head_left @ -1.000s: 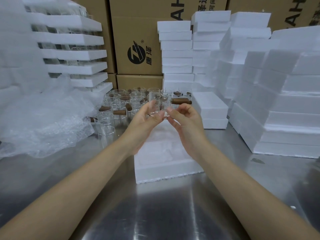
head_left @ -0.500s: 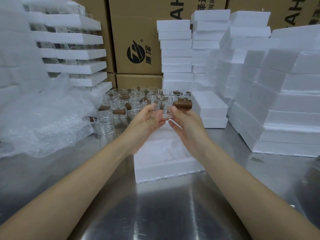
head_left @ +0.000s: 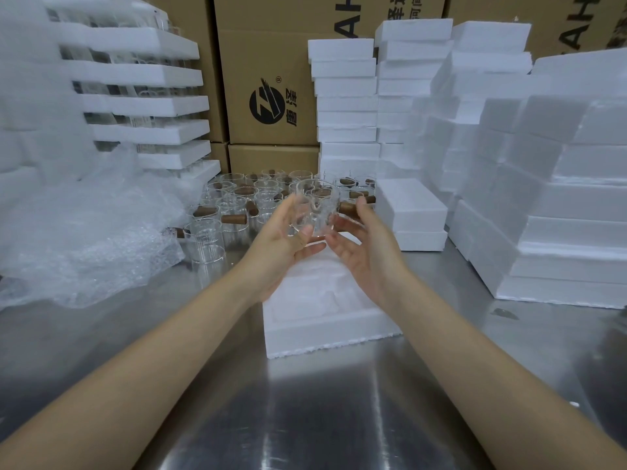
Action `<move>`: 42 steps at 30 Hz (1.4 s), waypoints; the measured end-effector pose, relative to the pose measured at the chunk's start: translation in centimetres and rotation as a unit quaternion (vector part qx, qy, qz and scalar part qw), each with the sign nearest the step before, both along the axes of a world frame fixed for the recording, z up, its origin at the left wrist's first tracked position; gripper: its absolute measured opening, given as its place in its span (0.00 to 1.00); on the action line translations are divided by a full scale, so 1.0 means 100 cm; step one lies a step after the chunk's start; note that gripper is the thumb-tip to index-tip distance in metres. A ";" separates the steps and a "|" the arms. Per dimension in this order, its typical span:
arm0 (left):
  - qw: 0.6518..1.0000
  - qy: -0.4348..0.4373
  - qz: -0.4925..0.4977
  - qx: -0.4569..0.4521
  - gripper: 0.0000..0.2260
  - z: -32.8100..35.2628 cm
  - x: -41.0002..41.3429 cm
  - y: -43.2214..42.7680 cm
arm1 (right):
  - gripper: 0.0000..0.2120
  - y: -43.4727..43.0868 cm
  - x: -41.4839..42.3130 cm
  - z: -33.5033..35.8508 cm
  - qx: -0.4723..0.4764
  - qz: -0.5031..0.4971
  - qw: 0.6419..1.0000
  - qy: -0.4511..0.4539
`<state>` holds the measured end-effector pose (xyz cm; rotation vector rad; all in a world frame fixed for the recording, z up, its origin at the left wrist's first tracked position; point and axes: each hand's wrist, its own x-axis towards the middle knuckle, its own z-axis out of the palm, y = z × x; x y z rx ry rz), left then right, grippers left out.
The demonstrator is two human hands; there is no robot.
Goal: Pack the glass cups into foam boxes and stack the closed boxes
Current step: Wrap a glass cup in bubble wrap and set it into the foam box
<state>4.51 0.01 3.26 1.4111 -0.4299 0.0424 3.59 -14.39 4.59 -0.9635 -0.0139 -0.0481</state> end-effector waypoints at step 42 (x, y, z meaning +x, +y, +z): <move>0.847 -0.173 0.421 0.276 0.11 0.034 0.008 0.062 | 0.05 0.002 -0.009 0.003 -0.029 -0.130 0.989 -0.058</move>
